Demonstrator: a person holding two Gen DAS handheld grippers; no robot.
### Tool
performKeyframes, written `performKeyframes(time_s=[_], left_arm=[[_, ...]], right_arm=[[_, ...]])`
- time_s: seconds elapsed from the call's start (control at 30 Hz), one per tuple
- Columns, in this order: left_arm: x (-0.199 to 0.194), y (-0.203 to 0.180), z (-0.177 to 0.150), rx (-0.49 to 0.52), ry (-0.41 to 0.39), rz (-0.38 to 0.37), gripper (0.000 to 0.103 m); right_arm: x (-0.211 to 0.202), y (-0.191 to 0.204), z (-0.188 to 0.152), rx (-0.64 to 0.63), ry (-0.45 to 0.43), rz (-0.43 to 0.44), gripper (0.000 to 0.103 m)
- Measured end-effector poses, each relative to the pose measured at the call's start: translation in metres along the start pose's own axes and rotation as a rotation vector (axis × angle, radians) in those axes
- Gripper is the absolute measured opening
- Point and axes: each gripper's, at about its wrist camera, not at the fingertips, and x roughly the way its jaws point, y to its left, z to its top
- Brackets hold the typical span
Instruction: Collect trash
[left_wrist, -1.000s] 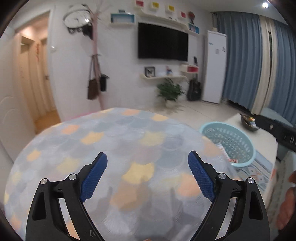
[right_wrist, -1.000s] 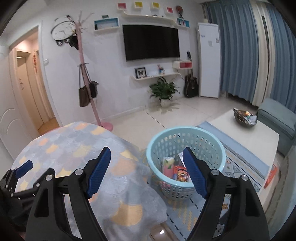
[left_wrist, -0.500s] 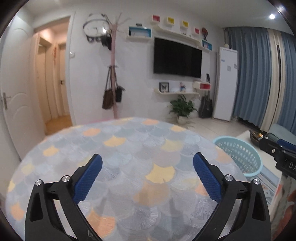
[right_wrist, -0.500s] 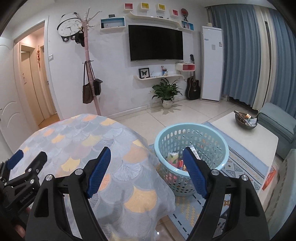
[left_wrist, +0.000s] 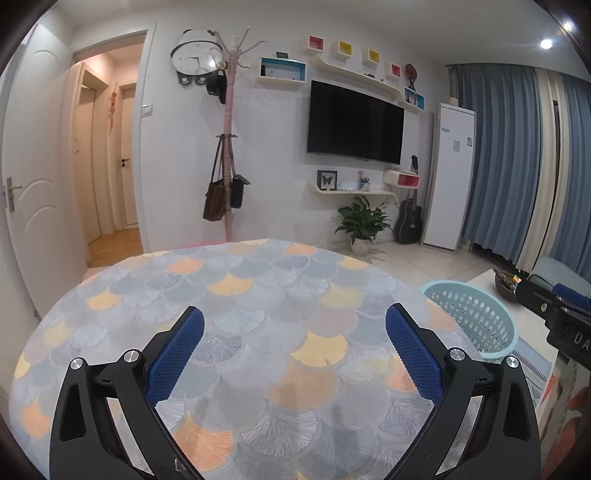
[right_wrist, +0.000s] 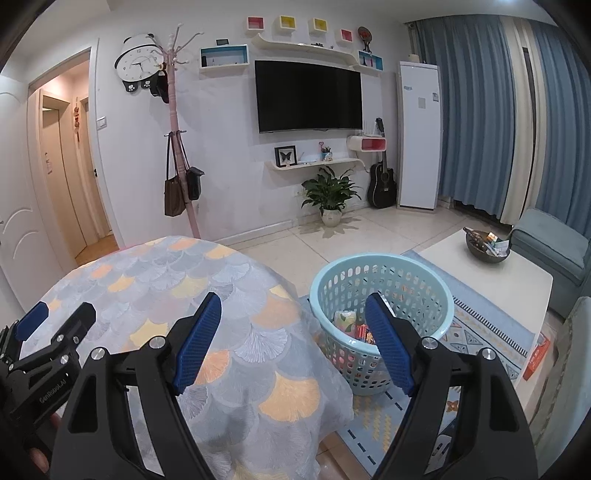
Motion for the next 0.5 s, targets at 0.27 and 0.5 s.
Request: performKeyframes(time_s=[0.27, 0.5], left_arm=[[0.0006, -0.0056, -0.001, 0.022, 0.003, 0.003, 0.096], [-0.0009, -0.0071, -0.0019, 0.026, 0.006, -0.006, 0.096]], right_arm=[[0.0005, -0.004, -0.0053, 0.005, 0.006, -0.01, 0.077], [-0.002, -0.0051, -0.0079, 0.007, 0.004, -0.022, 0.08]])
